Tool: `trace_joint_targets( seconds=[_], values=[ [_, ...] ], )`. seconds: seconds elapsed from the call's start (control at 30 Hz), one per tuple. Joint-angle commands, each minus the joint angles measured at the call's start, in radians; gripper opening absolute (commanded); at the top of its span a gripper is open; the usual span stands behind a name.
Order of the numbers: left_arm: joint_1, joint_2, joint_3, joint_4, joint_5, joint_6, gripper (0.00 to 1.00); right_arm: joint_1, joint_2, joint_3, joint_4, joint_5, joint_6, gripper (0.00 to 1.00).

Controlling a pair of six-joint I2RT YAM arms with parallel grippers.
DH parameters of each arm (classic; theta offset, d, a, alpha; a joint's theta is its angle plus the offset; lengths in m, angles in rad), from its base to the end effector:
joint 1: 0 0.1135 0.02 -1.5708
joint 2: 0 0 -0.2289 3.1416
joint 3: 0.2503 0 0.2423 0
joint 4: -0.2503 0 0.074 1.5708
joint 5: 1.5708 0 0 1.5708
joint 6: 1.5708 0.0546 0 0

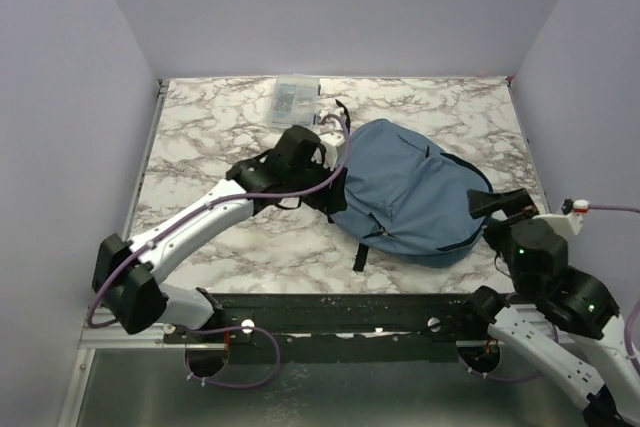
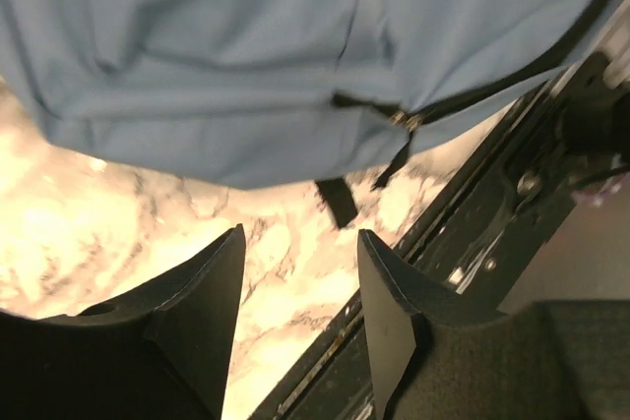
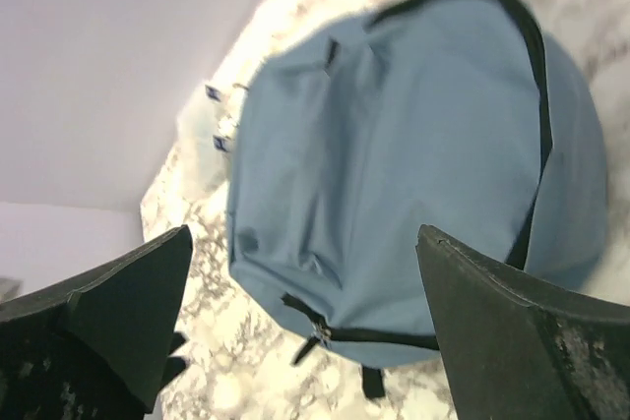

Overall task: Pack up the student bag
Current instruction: Zip the student bag at the center of the board, then reset both arms

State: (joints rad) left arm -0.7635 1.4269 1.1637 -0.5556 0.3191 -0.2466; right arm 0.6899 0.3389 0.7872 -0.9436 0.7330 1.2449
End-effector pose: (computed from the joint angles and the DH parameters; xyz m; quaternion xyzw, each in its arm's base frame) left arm 0.2160 -0.2305 0.2450 0.2911 0.8729 -0.3047 0.2458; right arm 0.0930 0.0294 0.2910 0.3962 0.7209 0.2191 0.5248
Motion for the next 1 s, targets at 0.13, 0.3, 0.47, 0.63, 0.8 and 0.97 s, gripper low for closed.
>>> trace_joint_targets(
  seconds=[0.13, 0.3, 0.47, 0.63, 0.8, 0.97],
  values=[
    [0.017, -0.355, 0.151, 0.058, -0.23, 0.05, 0.69, -0.004, 0.044, 0.292, 0.253, 0.144, -0.617, 1.0],
    [0.027, -0.529, 0.161, 0.158, -0.311, 0.093, 0.85, -0.004, 0.071, 0.399, 0.43, 0.081, -0.922, 1.0],
    [0.028, -0.678, 0.108, 0.282, -0.377, 0.133, 0.91, -0.005, 0.124, 0.47, 0.505, 0.06, -1.029, 1.0],
    [0.027, -0.773, 0.066, 0.311, -0.487, 0.182, 0.94, -0.005, 0.188, 0.545, 0.496, 0.098, -1.059, 1.0],
    [0.029, -0.827, 0.011, 0.342, -0.565, 0.199, 0.95, -0.005, 0.169, 0.517, 0.512, 0.101, -1.053, 1.0],
    [0.029, -0.826, -0.003, 0.35, -0.562, 0.195, 0.96, -0.005, 0.147, 0.468, 0.529, 0.072, -1.04, 1.0]
  ],
)
